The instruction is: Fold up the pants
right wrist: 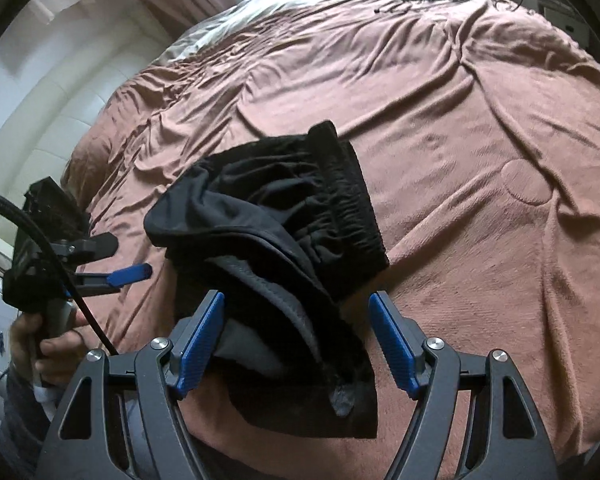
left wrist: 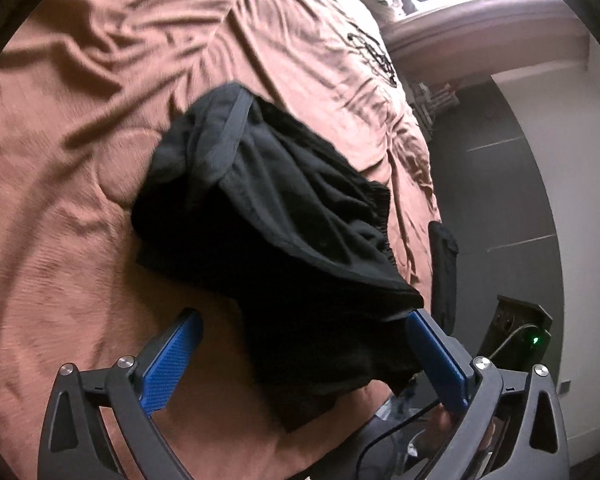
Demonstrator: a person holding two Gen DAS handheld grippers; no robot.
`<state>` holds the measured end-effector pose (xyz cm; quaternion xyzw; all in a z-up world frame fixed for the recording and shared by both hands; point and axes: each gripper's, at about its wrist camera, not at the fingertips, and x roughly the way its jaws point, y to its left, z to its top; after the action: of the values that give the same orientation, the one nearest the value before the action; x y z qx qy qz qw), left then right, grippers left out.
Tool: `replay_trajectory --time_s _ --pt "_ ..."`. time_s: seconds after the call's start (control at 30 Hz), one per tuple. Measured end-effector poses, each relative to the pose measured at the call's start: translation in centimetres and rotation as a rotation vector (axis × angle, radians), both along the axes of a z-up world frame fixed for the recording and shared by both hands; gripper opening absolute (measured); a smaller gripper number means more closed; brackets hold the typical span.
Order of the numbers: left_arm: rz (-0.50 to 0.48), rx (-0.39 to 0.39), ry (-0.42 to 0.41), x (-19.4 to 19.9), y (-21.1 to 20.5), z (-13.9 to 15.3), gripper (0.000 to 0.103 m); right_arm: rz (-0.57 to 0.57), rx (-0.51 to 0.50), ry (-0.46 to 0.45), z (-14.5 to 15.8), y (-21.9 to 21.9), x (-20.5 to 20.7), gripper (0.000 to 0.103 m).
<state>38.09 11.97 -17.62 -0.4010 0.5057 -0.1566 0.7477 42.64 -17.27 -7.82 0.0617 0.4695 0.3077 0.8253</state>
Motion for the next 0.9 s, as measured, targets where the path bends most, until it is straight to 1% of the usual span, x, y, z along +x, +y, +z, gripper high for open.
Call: replay_trajectory --time_s 0.13,0.23,0.37,0.43,0.47,0.53,0.6,0.63,0.67,0.7,0.73,0.77,0.8,0.9 --pt "-0.002 -0.041 0.015 0.9 -0.9 -1.6 0.102 0.0 0.004 0.011 -0.5 0.1 0.9 0.073" --pt "0.026 -0.07 0.006 1.8 -0.8 -2.3 0.102 0.0 0.007 0.018 -0.7 0.2 1.5 0.073" --pt "0.102 -0.051 -0.043 2.2 0.6 -1.4 0.102 0.005 -0.003 0.021 -1.1 0.2 1.4 0.071" --pt "0.134 -0.036 -0.071 2.3 1.5 -0.6 0.101 0.014 -0.015 0.026 -1.2 0.3 1.3 0.06" --pt "0.144 -0.03 -0.082 2.3 1.8 -0.3 0.1 0.019 -0.021 0.028 -1.2 0.4 1.3 0.057" --pt "0.157 -0.012 -0.087 2.7 2.3 0.2 0.089 0.03 -0.033 0.023 -1.2 0.5 1.0 0.046" --pt "0.158 0.028 -0.074 3.3 2.5 0.6 0.059 0.04 -0.039 0.014 -1.1 0.5 0.7 0.039" --pt "0.159 0.053 -0.067 3.6 2.5 0.8 0.051 0.042 -0.04 0.011 -1.1 0.4 0.6 0.035" --pt "0.16 0.075 -0.064 3.8 2.6 1.1 0.037 0.044 -0.043 0.01 -1.1 0.4 0.5 0.032" --pt "0.163 0.09 -0.064 4.0 2.7 1.4 0.023 0.045 -0.046 0.011 -1.2 0.3 0.5 0.025" --pt "0.164 0.094 -0.066 4.2 2.8 1.7 0.017 0.044 -0.046 0.014 -1.2 0.1 0.5 0.018" --pt "0.161 0.094 -0.073 4.5 2.9 2.0 0.011 0.042 -0.044 0.019 -1.3 -0.1 0.5 0.015" --pt "0.159 0.096 -0.083 4.8 2.9 2.5 0.01 0.041 -0.041 0.022 -1.4 -0.2 0.5 0.01" --pt "0.144 0.111 -0.116 6.1 2.6 3.9 0.009 0.053 -0.015 0.024 -1.3 -0.5 0.2 0.004"
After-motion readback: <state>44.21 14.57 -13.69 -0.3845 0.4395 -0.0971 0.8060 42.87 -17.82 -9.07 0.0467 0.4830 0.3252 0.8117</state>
